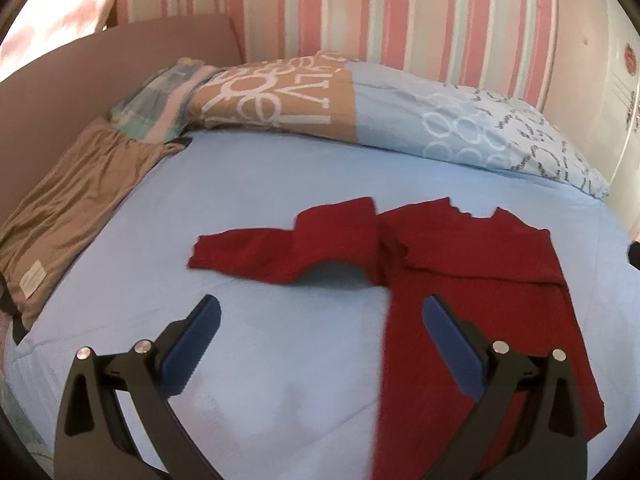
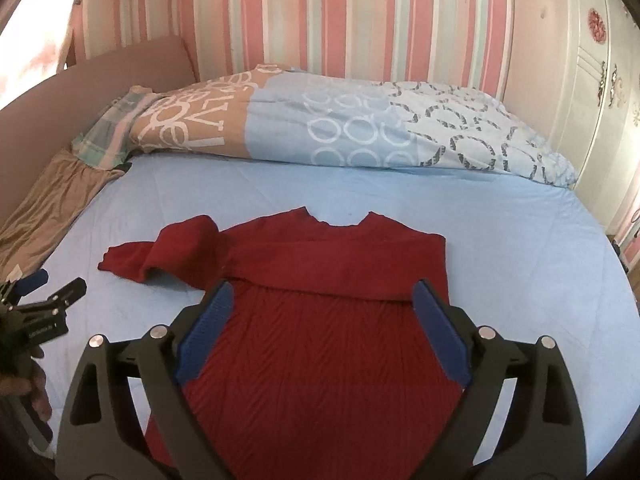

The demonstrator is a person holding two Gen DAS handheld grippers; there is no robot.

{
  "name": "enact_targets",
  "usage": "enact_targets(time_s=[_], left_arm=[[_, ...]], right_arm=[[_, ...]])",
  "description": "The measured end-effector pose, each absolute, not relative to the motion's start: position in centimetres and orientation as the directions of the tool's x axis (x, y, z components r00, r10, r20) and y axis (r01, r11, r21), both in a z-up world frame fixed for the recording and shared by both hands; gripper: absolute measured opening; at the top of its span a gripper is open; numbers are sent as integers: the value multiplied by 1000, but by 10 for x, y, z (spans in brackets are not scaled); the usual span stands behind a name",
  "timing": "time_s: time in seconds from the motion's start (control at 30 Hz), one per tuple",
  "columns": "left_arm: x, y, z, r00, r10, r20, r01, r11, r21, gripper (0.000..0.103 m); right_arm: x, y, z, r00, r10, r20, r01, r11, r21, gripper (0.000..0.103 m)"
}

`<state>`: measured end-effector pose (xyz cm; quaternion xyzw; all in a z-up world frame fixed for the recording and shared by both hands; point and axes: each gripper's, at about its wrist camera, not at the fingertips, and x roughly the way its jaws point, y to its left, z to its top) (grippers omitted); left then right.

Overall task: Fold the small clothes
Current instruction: 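Withdraw the right tool and move the left tool toward the other sleeve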

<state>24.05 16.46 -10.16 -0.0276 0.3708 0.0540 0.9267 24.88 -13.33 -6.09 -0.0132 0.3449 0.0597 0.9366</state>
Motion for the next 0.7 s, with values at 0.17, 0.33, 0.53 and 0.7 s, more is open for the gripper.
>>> enact_targets(time_s=[0.17, 0.33, 0.53, 0.7], left_arm=[[229, 196, -110, 710, 102, -697, -148, 989, -7, 101], [225, 234, -120, 712, 96, -696, -151, 988, -18, 101], [236, 276, -131, 727, 44, -685, -120, 991, -64, 101], [259, 297, -146, 713, 76, -697, -137, 990, -32, 101]], right_arm=[[235, -122, -60, 756, 97, -647, -126, 992, 1, 92], [233, -105, -63, 756, 116, -645, -143, 990, 9, 92], [241, -84, -73, 752, 141, -644, -179, 984, 7, 92], [254, -74, -82, 751, 150, -642, -186, 982, 12, 92]])
